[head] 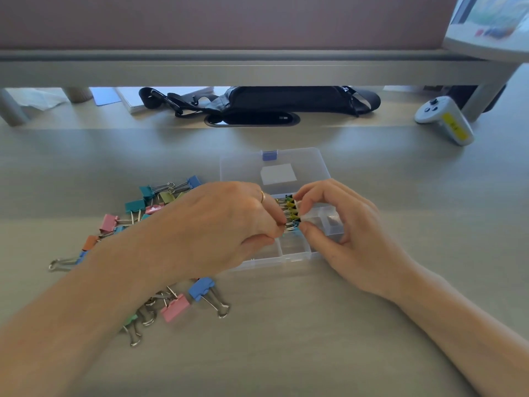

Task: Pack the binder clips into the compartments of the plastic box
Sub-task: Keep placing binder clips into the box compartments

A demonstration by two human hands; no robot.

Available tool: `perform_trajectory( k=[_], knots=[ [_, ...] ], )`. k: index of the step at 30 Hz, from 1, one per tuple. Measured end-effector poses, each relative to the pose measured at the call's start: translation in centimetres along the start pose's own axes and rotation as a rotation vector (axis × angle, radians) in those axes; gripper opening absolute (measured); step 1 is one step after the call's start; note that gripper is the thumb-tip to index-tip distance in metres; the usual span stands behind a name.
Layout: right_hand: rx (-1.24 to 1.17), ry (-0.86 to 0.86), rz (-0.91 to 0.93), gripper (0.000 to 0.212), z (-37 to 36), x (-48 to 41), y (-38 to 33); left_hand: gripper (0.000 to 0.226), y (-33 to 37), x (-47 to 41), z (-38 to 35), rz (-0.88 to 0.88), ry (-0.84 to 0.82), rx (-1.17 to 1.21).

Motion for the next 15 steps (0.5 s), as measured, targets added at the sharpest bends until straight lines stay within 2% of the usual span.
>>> perform_trajectory(
  k=[2, 10, 15],
  knots=[
    [-0.006, -0.016, -0.011, 0.021, -0.1, 0.1, 0.0, 0.011, 0.2, 0.1, 0.1, -0.025, -0.011, -0.028],
    [0.116, -0.069, 0.067, 0.017, -0.6, 0.7, -0.8, 0.028, -1.3, 0.7, -0.1, 0.082, -0.037, 0.11],
    [0.12, -0.055, 0.104, 0.019, -0.3, 0.5, -0.6, 0.027, -0.9, 0.7, -0.3, 0.029, -0.048, 0.047]
  ],
)
Point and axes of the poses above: each hand's wrist, its own x-axis away from the middle knuckle, its own z-axis out of the back of the hand, y = z × x, the point moved 10 cm from there along -x, towards the middle knuckle, and after that the axes turned 11 degrees about -x, right-handed, at the moved point
